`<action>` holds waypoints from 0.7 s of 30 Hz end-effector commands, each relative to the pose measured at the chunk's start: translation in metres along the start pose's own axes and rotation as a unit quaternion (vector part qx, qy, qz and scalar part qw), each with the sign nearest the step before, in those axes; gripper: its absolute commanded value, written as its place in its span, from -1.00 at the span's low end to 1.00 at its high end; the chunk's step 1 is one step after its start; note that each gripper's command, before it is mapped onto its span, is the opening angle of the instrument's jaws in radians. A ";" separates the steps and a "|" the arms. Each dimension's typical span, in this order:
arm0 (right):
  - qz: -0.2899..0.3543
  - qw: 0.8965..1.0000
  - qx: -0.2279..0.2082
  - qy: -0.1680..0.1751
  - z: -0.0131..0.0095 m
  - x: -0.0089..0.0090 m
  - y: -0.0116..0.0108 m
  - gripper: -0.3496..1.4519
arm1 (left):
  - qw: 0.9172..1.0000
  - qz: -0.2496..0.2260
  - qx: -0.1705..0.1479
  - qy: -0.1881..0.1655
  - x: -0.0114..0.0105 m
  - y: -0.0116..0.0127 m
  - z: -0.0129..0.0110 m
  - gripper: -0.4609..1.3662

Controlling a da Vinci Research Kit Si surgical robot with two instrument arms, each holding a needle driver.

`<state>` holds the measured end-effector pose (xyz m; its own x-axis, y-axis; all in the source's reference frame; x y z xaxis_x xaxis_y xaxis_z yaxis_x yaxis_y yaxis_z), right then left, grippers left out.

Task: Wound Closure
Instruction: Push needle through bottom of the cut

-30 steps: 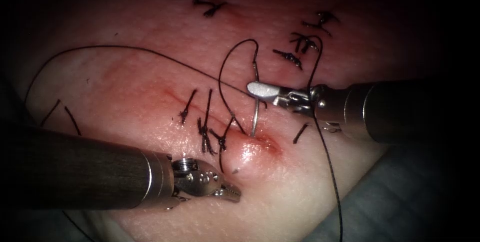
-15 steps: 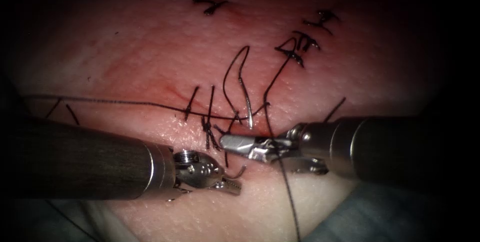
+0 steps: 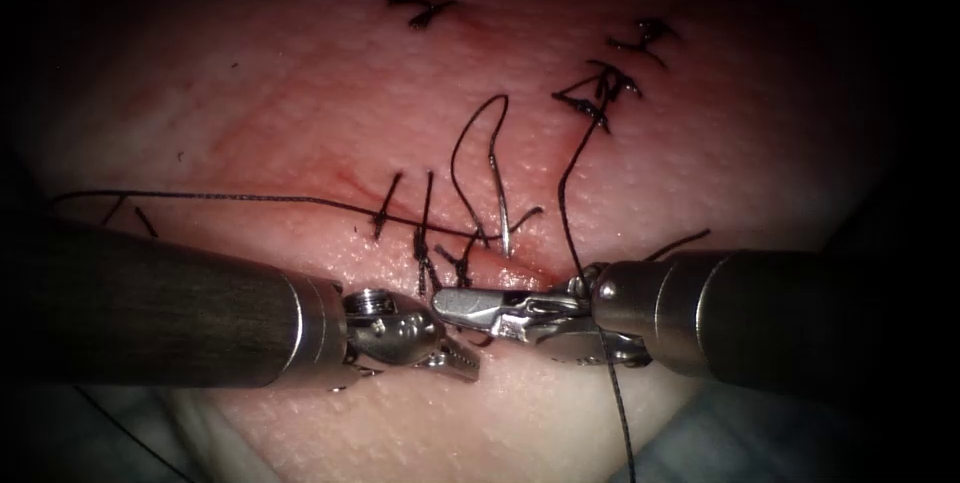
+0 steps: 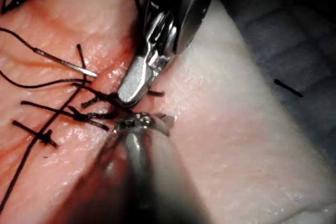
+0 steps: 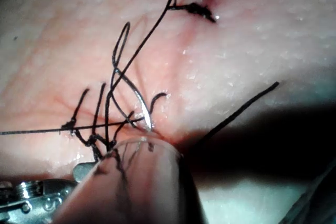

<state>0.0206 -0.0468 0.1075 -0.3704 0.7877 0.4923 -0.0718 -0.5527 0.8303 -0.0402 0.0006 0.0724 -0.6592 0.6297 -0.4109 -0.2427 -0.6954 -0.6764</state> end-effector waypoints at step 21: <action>-0.196 0.978 0.064 0.037 -0.0004 0.0043 -0.0022 -0.47 | 1.000 0.003 -0.002 0.000 -0.0001 0.0001 0.0001 -0.81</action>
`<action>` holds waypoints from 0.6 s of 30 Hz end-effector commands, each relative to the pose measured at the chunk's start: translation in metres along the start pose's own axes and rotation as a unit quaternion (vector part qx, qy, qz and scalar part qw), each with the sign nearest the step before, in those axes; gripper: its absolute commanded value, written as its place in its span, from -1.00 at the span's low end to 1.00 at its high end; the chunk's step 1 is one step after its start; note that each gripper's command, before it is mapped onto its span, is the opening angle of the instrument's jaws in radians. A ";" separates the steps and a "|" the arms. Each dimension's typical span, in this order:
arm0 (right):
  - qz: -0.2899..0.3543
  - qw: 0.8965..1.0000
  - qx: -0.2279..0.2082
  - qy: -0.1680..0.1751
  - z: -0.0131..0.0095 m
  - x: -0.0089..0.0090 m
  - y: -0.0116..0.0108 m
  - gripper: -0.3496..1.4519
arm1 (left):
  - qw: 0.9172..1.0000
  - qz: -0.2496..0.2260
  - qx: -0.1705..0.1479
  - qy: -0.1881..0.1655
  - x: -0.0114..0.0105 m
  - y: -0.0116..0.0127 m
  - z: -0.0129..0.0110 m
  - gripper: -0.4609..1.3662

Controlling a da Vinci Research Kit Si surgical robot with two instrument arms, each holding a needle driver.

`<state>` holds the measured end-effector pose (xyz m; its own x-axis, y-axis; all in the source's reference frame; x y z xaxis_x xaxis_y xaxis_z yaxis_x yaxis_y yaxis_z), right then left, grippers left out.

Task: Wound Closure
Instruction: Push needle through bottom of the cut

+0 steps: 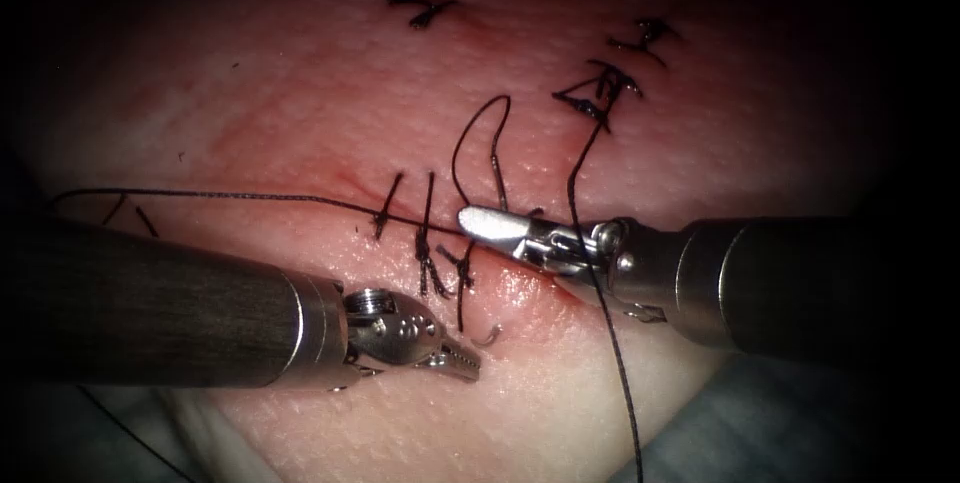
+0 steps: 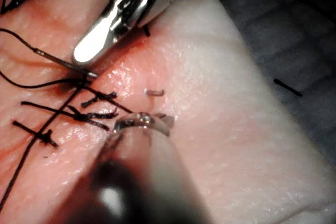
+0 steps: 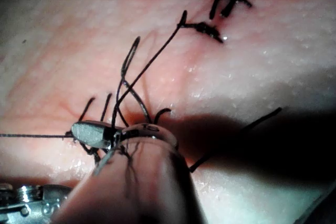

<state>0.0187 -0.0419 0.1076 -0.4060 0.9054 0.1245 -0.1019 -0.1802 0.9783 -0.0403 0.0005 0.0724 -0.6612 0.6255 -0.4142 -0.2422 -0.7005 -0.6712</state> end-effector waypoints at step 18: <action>-0.270 0.955 -0.085 -0.092 -0.0012 0.0021 0.0012 0.66 | 1.000 0.002 -0.005 0.000 -0.0003 0.0001 -0.0001 -0.83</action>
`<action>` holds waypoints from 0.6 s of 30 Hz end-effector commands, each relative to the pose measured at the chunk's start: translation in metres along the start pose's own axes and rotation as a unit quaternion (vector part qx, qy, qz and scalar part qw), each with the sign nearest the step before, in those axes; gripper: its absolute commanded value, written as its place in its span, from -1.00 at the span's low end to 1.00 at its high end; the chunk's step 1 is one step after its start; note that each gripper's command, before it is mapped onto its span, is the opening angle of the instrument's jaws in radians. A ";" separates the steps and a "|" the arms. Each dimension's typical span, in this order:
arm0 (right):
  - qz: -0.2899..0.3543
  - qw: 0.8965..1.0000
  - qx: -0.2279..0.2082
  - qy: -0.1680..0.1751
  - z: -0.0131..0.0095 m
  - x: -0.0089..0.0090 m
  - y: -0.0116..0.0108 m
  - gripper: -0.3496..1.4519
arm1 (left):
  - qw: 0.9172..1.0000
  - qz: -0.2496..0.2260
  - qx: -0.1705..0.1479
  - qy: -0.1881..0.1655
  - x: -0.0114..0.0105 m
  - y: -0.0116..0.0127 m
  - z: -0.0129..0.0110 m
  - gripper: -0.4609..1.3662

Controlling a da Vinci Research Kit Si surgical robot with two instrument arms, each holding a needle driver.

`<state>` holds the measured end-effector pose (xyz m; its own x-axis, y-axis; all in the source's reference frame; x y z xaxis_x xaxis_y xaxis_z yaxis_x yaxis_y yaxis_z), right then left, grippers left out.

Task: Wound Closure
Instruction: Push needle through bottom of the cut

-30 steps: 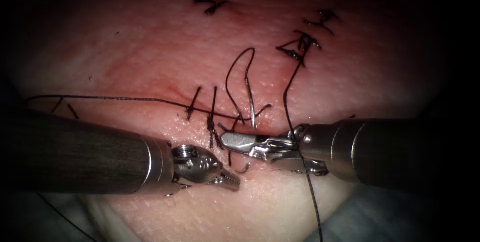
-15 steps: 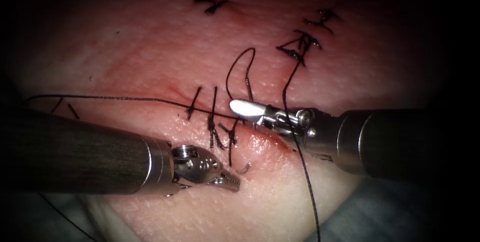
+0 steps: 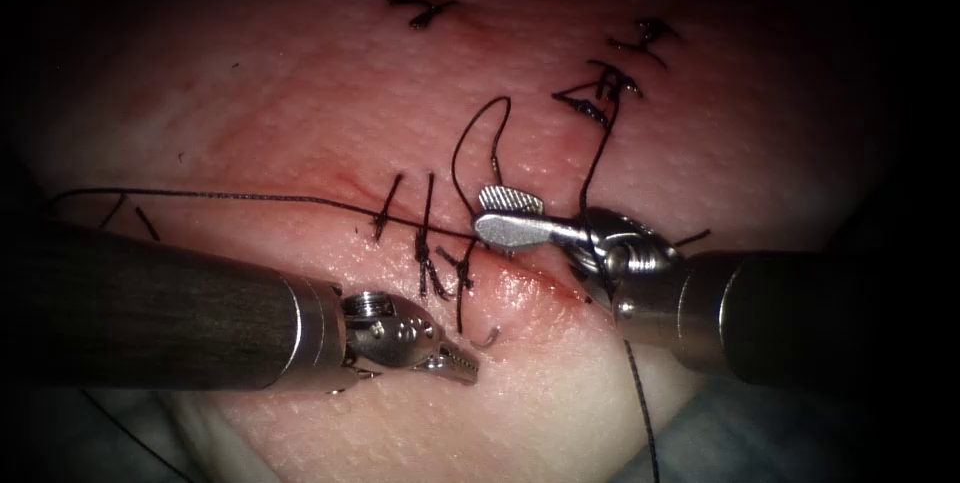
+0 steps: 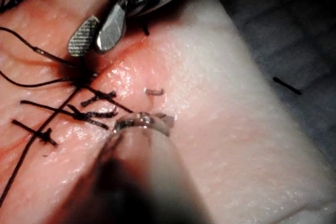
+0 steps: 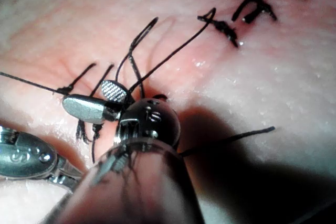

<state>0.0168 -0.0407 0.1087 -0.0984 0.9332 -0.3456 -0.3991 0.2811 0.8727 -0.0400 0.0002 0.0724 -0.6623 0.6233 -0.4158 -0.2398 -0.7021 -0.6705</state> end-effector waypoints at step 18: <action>-0.125 0.992 -0.015 -0.008 0.0004 -0.0002 0.0044 0.50 | 1.000 0.001 -0.004 0.000 -0.0001 0.0001 0.0001 -0.88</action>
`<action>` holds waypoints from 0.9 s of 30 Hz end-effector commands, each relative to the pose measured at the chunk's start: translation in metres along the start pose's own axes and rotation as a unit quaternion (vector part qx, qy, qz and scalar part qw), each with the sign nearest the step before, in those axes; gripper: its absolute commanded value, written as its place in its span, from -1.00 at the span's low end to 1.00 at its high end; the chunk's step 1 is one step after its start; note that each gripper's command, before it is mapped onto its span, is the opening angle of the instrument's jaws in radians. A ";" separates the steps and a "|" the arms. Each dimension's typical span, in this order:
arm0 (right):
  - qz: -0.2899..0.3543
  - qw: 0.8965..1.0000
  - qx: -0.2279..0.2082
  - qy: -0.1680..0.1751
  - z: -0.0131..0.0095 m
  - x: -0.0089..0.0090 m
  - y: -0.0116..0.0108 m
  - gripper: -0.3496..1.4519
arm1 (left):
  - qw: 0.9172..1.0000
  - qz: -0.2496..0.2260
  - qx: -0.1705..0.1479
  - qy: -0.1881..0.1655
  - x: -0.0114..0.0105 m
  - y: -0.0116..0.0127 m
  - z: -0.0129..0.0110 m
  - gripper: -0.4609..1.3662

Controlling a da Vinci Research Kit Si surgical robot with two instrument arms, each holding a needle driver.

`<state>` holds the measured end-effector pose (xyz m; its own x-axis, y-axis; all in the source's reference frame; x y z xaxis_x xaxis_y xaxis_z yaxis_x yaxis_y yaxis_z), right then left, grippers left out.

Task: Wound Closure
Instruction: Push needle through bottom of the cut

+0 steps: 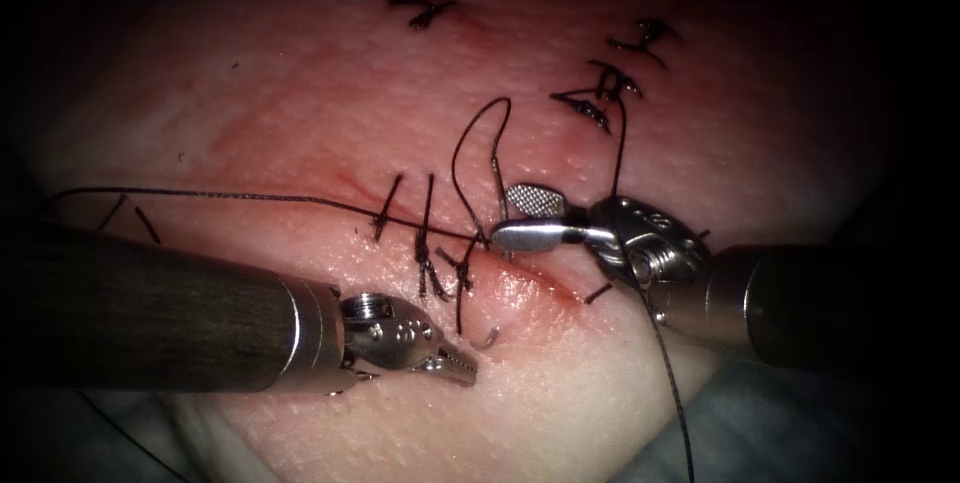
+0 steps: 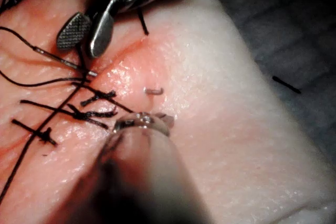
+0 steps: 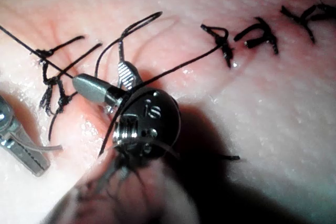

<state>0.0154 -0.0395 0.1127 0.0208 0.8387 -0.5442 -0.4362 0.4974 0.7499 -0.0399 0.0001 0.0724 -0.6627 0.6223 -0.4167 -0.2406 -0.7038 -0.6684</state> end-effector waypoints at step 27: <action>-0.011 0.999 -0.001 -0.034 0.0045 -0.0022 0.0033 0.42 | 1.000 0.001 -0.005 0.000 -0.0003 0.0001 0.0002 -0.88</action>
<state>0.0181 -0.0388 0.1181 0.0935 0.8399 -0.5347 -0.4373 0.5171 0.7358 -0.0399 -0.0003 0.0725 -0.6638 0.6202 -0.4180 -0.2387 -0.7053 -0.6675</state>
